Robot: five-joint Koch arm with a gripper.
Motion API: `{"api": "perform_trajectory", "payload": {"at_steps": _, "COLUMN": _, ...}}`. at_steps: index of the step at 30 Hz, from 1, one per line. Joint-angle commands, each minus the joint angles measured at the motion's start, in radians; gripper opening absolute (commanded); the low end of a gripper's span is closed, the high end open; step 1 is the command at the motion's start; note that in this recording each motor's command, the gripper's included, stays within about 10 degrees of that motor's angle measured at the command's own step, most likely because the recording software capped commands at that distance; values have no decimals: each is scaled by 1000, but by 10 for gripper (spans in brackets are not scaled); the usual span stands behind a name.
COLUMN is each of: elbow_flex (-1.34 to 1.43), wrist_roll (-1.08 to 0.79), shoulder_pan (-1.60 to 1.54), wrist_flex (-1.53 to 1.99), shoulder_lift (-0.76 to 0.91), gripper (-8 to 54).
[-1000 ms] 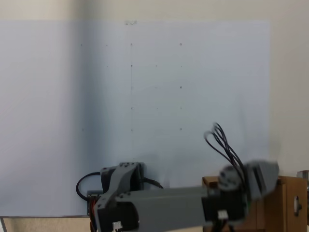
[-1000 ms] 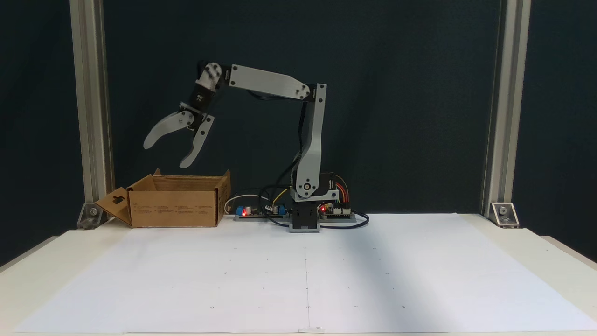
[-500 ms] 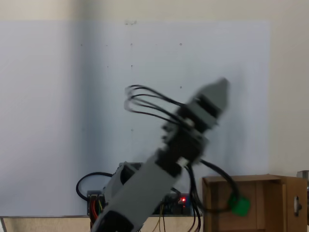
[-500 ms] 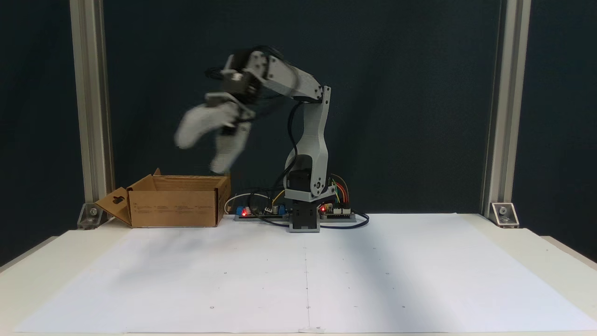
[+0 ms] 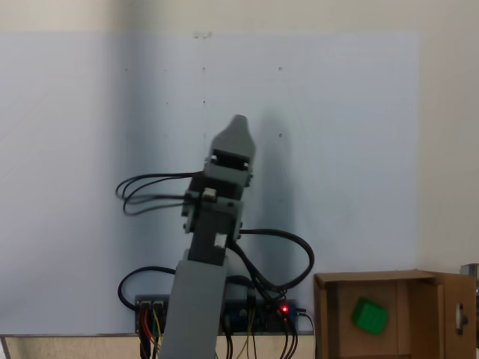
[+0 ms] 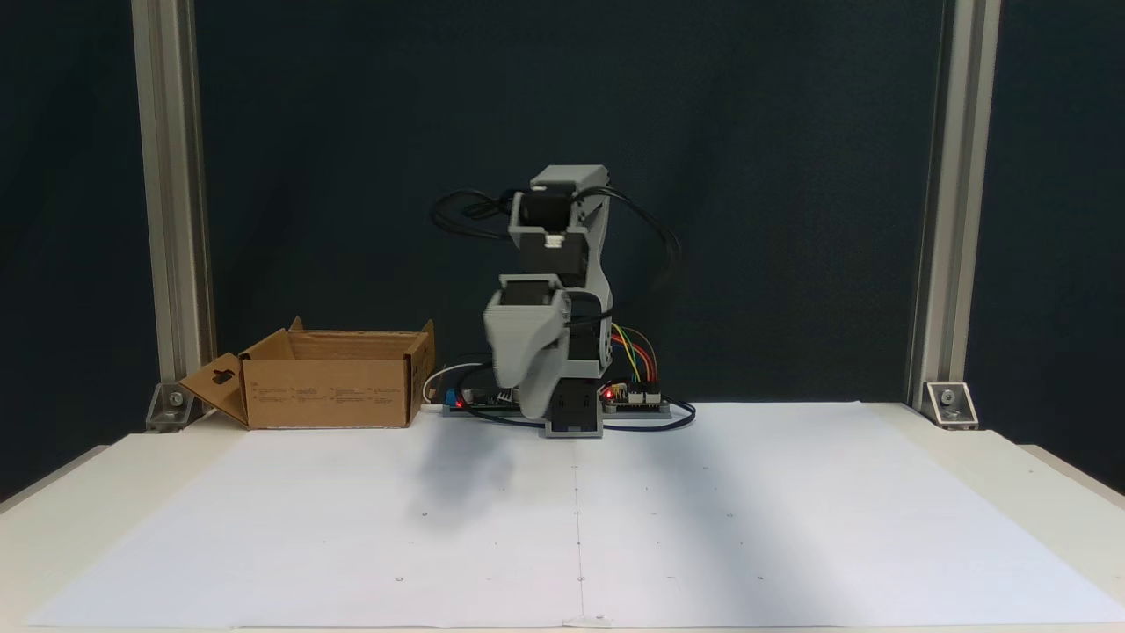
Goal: Grasp a green dice and put it in the bin.
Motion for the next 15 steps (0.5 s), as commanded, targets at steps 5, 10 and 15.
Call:
{"api": "perform_trajectory", "payload": {"at_steps": 5, "elbow_flex": 132, "wrist_roll": 40, "shoulder_pan": -127, "wrist_flex": -314, "shoulder_lift": 107, "gripper": 417}}
{"api": "perform_trajectory", "payload": {"at_steps": 10, "elbow_flex": 245, "wrist_roll": -18, "shoulder_pan": -135, "wrist_flex": -481, "shoulder_lift": 160, "gripper": 418}}
{"api": "perform_trajectory", "payload": {"at_steps": 15, "elbow_flex": 262, "wrist_roll": -38, "shoulder_pan": -135, "wrist_flex": -622, "shoulder_lift": 229, "gripper": 436}}
